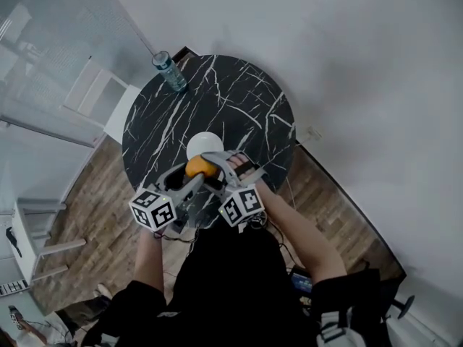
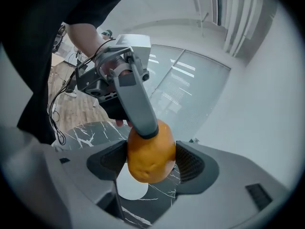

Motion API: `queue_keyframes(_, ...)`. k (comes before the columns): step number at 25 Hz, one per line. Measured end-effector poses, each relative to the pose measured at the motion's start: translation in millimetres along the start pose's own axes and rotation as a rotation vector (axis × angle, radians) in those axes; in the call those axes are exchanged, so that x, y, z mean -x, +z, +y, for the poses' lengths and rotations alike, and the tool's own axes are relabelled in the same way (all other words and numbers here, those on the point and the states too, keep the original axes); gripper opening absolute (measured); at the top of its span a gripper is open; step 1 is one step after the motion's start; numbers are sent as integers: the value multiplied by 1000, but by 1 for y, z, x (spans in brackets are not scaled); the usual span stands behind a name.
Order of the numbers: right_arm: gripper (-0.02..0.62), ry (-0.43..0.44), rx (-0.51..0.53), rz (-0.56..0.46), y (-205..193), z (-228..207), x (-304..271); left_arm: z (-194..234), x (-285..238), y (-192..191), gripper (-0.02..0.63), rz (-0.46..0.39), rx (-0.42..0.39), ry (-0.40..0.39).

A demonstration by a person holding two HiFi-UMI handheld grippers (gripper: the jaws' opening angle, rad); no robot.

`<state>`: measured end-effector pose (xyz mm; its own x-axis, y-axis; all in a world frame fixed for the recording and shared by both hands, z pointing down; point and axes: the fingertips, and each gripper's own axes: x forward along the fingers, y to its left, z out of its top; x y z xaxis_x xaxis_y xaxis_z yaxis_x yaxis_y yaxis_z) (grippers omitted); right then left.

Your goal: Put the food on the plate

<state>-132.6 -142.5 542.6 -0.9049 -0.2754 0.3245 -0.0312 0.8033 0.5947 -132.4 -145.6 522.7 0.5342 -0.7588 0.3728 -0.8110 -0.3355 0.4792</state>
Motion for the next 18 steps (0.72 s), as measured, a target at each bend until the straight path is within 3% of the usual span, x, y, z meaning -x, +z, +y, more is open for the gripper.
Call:
queue_keyframes(3,313,3,-30,27,-6,0,-14,14,-3,1,242,4,8,-5)
queue_keyframes(7,316,-2,-113,66,-19,1,-22,43,-6,5,241,-16,39,51)
queue_keyframes(11,312,-48,-316,126,-48,-1,-15,71,-10,6,241,-6,6,119)
queue_keyframes(12,259,-58,-396,137,-56,-2,-12,77,-12,5,241,2,-15,141)
queue_keyframes(14,24,-63,-552,150,-73,0,-6,87,-16,3,241,15,-53,179)
queue_keyframes(15,-3,-63,-620,156,-80,1,-3,90,-19,1,241,21,-69,193)
queue_keyframes(18,-3,-94,-764,205,-102,4,2,95,-27,-7,241,46,-108,215)
